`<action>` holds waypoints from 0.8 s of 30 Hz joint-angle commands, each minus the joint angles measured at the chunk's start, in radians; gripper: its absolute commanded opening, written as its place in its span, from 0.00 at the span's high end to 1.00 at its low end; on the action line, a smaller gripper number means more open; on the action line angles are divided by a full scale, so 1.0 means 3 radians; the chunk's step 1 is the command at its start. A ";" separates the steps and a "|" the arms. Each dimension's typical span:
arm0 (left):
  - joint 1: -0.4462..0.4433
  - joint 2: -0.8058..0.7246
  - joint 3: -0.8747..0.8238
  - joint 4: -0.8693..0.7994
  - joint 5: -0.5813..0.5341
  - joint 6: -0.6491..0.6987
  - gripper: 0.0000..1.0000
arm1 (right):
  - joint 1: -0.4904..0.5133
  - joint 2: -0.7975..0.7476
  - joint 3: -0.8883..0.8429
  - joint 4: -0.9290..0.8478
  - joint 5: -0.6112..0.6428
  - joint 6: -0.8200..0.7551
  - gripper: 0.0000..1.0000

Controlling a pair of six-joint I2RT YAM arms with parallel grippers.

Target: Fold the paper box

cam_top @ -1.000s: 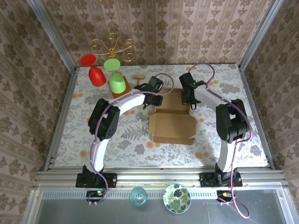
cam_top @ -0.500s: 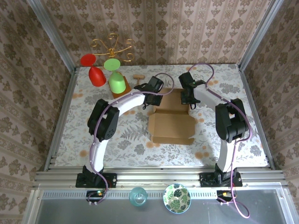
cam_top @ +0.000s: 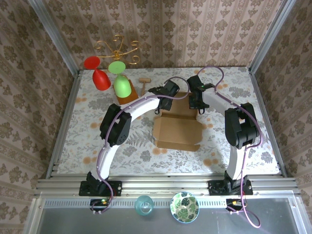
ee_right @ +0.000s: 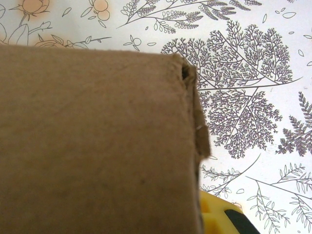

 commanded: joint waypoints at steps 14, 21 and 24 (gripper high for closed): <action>0.0232 -0.0507 -0.0006 -0.0199 0.0995 -0.0363 0.39 | -0.0017 0.0192 0.0101 -0.0272 -0.0077 0.0031 1.00; 0.0324 -0.0490 -0.0200 -0.0029 0.1011 -0.0289 0.46 | -0.0030 0.0210 0.0129 -0.0294 -0.0119 0.0033 1.00; 0.0292 -0.0339 -0.0006 -0.0099 0.0999 -0.0183 0.47 | -0.0026 0.0220 0.0131 -0.0298 -0.0127 0.0049 1.00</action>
